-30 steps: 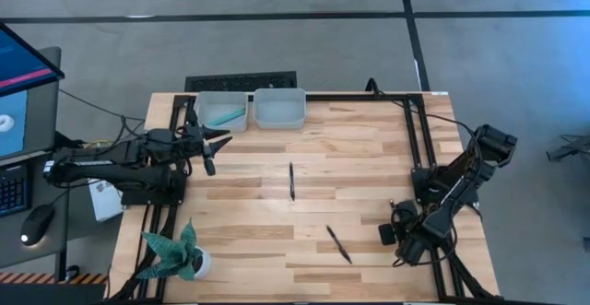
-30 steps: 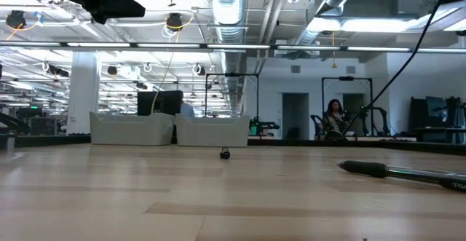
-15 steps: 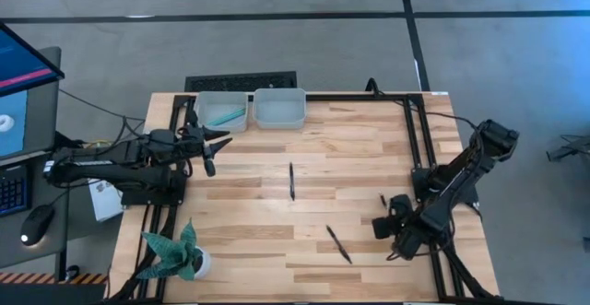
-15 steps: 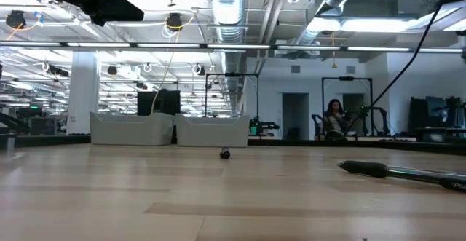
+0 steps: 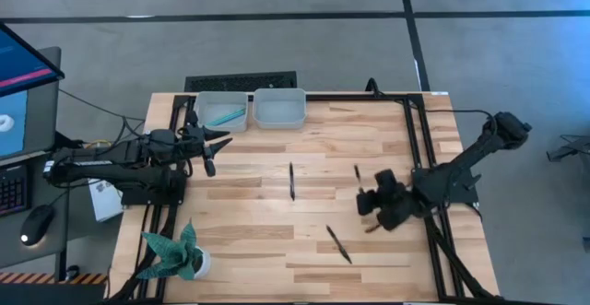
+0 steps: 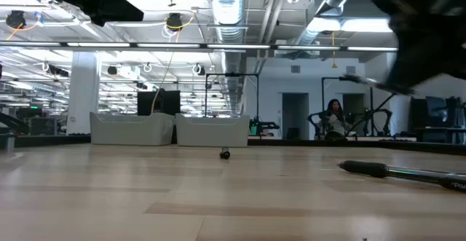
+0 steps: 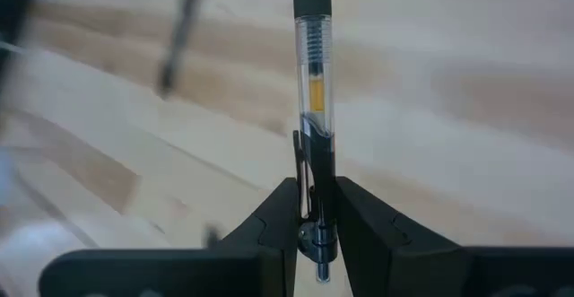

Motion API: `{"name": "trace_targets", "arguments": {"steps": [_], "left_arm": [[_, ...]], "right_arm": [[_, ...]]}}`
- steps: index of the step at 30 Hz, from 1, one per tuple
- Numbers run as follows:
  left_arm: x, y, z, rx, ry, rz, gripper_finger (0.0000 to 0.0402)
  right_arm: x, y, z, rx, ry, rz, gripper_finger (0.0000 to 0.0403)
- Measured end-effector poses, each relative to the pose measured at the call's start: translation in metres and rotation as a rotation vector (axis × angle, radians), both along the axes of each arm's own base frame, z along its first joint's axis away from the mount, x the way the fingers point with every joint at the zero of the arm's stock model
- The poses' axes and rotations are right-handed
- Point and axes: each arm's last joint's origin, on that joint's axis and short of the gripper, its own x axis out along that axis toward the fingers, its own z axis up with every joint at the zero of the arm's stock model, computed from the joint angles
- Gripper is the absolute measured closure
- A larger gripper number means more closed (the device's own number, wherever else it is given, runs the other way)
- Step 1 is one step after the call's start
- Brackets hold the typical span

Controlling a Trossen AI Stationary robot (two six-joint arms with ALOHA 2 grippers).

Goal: Sort pens & pencils
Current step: Put the right black pen into the right gray bin

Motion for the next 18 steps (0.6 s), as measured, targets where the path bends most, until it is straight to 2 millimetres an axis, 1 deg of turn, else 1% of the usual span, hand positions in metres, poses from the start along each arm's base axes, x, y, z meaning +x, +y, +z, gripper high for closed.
{"name": "trace_targets", "arguments": {"steps": [7,11,14,18], "left_arm": [[0.000,0.000,0.000,-0.001,0.000,-0.002,0.0319],[0.000,0.000,0.000,-0.001,-0.001,-0.003,0.0319],[0.000,0.000,0.000,-0.001,0.000,-0.003,0.0319],[0.000,0.000,0.000,-0.002,-0.001,-0.003,0.0319]], "right_arm": [[0.036,-0.037,0.021,-0.144,-0.159,0.086,0.0315],[0.055,-0.062,0.033,-0.246,-0.256,0.106,0.0315],[0.064,-0.081,0.041,-0.296,-0.316,0.129,0.0315],[0.072,-0.108,0.051,-0.334,-0.397,0.158,0.0315]]}}
